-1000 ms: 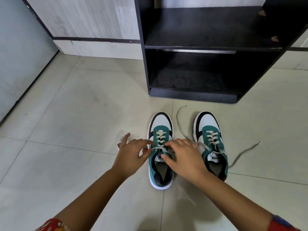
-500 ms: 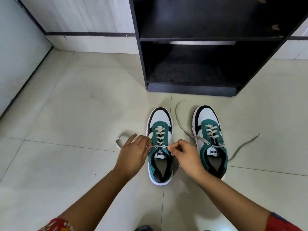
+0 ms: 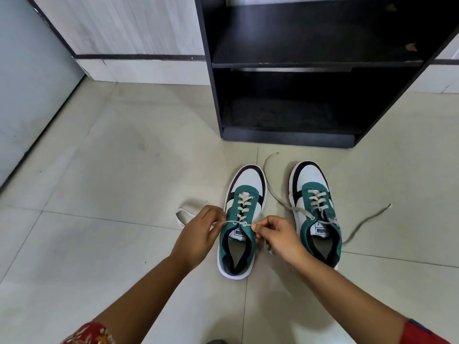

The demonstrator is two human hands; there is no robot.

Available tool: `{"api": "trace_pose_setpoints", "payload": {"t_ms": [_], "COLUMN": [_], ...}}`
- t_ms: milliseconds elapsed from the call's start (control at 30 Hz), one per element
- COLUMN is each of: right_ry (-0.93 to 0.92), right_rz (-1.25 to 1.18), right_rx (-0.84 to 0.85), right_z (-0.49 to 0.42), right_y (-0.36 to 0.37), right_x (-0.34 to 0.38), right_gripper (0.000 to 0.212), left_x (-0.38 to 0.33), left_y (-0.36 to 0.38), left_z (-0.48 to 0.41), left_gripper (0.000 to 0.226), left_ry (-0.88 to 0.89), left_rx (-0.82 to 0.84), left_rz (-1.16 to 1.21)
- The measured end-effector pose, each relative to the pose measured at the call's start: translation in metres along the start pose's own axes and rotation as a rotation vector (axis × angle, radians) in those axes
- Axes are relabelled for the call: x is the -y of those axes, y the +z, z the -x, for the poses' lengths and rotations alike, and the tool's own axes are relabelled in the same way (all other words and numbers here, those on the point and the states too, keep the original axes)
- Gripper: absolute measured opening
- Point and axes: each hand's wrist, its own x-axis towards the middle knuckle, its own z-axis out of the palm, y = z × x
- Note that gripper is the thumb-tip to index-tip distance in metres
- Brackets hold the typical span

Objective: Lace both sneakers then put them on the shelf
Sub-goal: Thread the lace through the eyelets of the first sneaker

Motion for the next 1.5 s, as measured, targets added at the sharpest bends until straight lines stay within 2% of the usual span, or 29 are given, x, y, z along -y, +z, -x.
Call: {"api": "trace_pose_setpoints", "payload": {"t_ms": [100,133,200,267,367,467,567,700,833,1033,1133,1300,1367,1433,1500], "right_ry": [-0.018,-0.028,-0.055,-0.066,-0.081,-0.034,0.044,0.100,0.065,-0.045,-0.092,-0.108,-0.130,-0.181,-0.253], "right_rz": [0.012,0.010,-0.062,-0.266,-0.532,-0.614,-0.688,-0.727,-0.622,-0.396,-0.337,-0.282,-0.278,-0.262,-0.259], "right_rx": [0.041,0.036,-0.002,0.016,0.097,0.110,0.110,0.112,0.147,0.179,0.184,0.147,0.166,0.201,0.244], "right_z": [0.004,0.004,0.006,0.005,0.001,-0.003,-0.010,-0.016,-0.016,-0.020,-0.021,-0.020,-0.020,-0.021,-0.020], "right_y": [-0.003,-0.003,0.000,0.004,0.011,0.012,0.009,0.006,0.006,0.009,0.011,0.012,0.011,0.010,0.009], "right_x": [0.000,-0.001,0.001,0.006,0.014,0.020,0.016,0.012,0.017,0.021,0.020,0.020,0.019,0.018,0.017], "right_gripper": [0.024,0.026,0.026,0.023,0.028,0.032,0.032,0.034,0.030,0.033,0.032,0.018,0.019,0.016,0.011], "left_x": [0.005,0.002,-0.010,-0.021,-0.032,-0.037,-0.035,-0.033,-0.033,-0.040,-0.048,-0.058,-0.057,-0.051,-0.048], "left_y": [-0.005,-0.007,-0.010,-0.011,-0.011,-0.012,-0.008,-0.005,-0.013,-0.015,-0.009,-0.012,-0.013,-0.012,-0.013], "left_z": [0.001,-0.001,-0.005,-0.013,-0.022,-0.027,-0.028,-0.027,-0.027,-0.027,-0.027,-0.030,-0.031,-0.034,-0.037], "left_gripper": [0.033,0.035,0.031,0.034,0.035,0.028,0.028,0.029,0.031,0.029,0.030,0.028,0.032,0.047,0.049], "left_ry": [0.004,-0.047,-0.293,-0.469,-0.540,-0.585,-0.588,-0.619,-0.553,-0.378,-0.265,-0.123,-0.166,-0.303,-0.436], "left_rx": [-0.002,-0.027,-0.066,0.023,0.183,0.187,0.097,0.076,0.071,-0.066,-0.014,0.149,0.161,0.170,0.177], "left_rz": [-0.072,-0.009,0.399,0.841,1.104,1.073,0.957,0.983,0.899,0.982,0.932,0.864,0.888,0.940,0.983]}}
